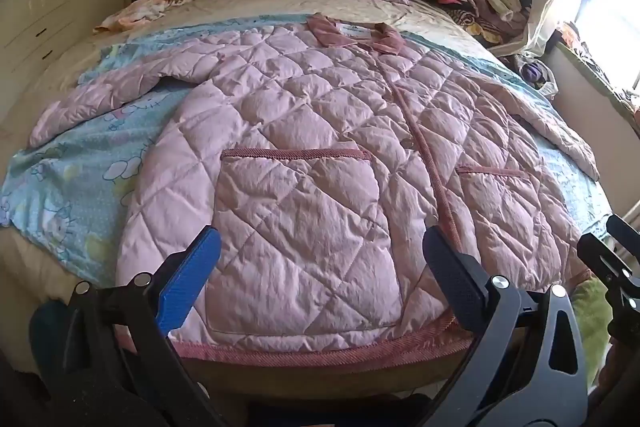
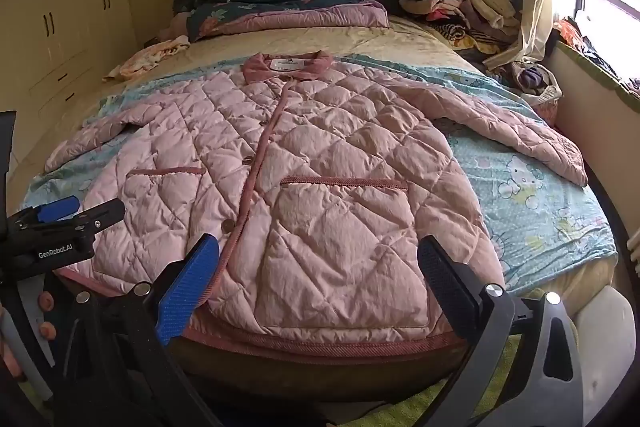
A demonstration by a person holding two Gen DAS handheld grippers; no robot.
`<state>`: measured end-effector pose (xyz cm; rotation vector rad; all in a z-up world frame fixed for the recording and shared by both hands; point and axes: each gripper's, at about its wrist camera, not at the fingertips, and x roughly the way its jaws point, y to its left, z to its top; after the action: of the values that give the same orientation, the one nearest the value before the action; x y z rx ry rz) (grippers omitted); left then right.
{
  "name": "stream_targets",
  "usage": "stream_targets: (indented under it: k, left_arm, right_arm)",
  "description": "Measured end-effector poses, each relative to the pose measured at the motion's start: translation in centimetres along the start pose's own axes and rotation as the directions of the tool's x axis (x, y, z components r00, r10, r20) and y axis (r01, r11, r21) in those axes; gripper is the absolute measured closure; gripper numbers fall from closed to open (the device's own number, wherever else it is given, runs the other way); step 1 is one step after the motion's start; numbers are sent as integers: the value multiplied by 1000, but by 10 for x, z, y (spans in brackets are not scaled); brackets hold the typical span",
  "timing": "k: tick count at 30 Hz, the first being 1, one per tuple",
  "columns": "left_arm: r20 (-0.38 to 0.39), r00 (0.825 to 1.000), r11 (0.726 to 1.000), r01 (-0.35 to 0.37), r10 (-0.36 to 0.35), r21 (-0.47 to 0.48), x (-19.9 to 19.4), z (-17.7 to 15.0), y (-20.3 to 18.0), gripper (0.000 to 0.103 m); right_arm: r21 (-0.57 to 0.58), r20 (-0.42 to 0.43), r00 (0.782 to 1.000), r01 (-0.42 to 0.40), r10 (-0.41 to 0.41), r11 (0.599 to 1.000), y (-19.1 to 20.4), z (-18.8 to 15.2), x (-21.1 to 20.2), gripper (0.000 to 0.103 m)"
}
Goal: Fold large clothes
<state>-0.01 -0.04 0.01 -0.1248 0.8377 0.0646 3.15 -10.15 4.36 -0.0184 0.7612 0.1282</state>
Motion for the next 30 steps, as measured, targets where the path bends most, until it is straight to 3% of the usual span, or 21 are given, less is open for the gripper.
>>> stream_targets:
  k: [30]
  left_arm:
    - [3,1000,1000,5,-5,-14,-4,1,3,8]
  right_arm:
    - [4,-2,1000,-15,15,1000,2,1,-2,4]
